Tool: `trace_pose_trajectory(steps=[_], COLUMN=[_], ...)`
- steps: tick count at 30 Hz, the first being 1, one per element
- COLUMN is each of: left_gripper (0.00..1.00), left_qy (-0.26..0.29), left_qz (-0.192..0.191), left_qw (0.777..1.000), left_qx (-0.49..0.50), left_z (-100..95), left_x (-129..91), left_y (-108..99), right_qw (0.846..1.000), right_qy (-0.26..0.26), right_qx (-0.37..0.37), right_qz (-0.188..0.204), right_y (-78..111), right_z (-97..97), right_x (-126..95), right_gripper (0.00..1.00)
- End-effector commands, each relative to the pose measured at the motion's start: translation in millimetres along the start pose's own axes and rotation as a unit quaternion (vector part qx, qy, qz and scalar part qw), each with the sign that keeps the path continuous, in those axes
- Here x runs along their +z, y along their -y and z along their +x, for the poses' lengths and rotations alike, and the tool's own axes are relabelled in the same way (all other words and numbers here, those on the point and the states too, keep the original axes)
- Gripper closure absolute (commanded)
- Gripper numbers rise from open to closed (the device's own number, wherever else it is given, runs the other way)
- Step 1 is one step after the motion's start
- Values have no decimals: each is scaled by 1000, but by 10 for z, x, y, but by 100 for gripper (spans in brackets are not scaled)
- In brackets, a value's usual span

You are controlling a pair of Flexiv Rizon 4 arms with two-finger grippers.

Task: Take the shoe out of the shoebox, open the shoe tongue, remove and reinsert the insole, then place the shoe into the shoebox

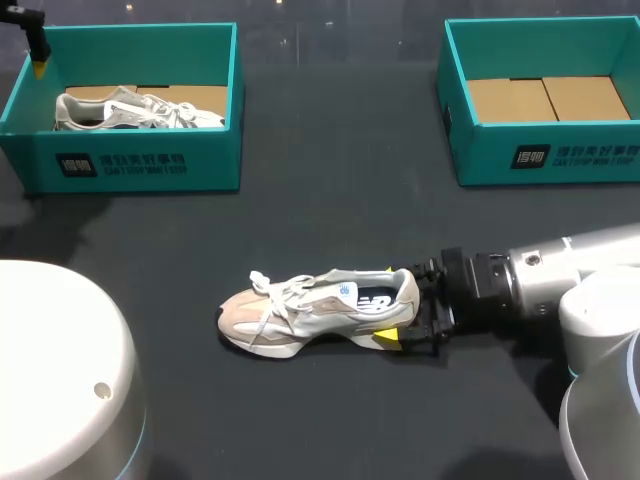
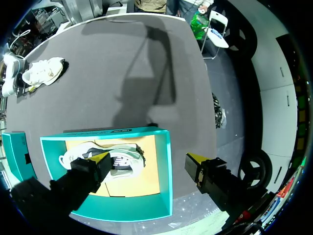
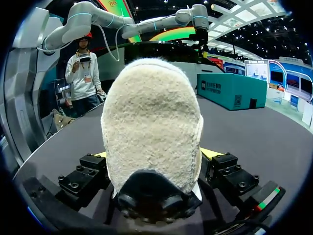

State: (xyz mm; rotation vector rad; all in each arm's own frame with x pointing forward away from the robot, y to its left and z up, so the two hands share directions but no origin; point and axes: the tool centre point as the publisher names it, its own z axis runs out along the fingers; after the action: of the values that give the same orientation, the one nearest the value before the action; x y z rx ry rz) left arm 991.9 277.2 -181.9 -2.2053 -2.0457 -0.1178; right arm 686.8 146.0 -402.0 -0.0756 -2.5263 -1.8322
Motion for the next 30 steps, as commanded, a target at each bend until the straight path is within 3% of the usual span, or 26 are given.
trace_pose_trajectory(steps=[1,6,7,8,10,30], left_gripper=[0,0,0,0,0,0], left_qy=[-1,-1,-1,-1,-1,-1], left_qz=[-1,-1,-1,-1,-1,-1], left_qw=[1000,1000,1000,1000,1000,1000], left_qx=[0,0,0,0,0,0], left_z=[4,4,4,4,4,4], left_x=[-2,-2,-2,-2,-2,-2], left_y=[14,14,14,14,14,14], right_qw=[1000,1000,1000,1000,1000,1000], right_qy=[0,0,0,1,1,-5], right_qx=[-5,-11,-12,-13,-15,-22], right_qz=[-1,-4,-4,-4,-4,-6], right_y=[20,27,27,27,25,16], right_z=[-10,-10,-9,-10,-10,1], right_x=[42,52,53,55,60,67], right_gripper=[0,2,18,55,100,100])
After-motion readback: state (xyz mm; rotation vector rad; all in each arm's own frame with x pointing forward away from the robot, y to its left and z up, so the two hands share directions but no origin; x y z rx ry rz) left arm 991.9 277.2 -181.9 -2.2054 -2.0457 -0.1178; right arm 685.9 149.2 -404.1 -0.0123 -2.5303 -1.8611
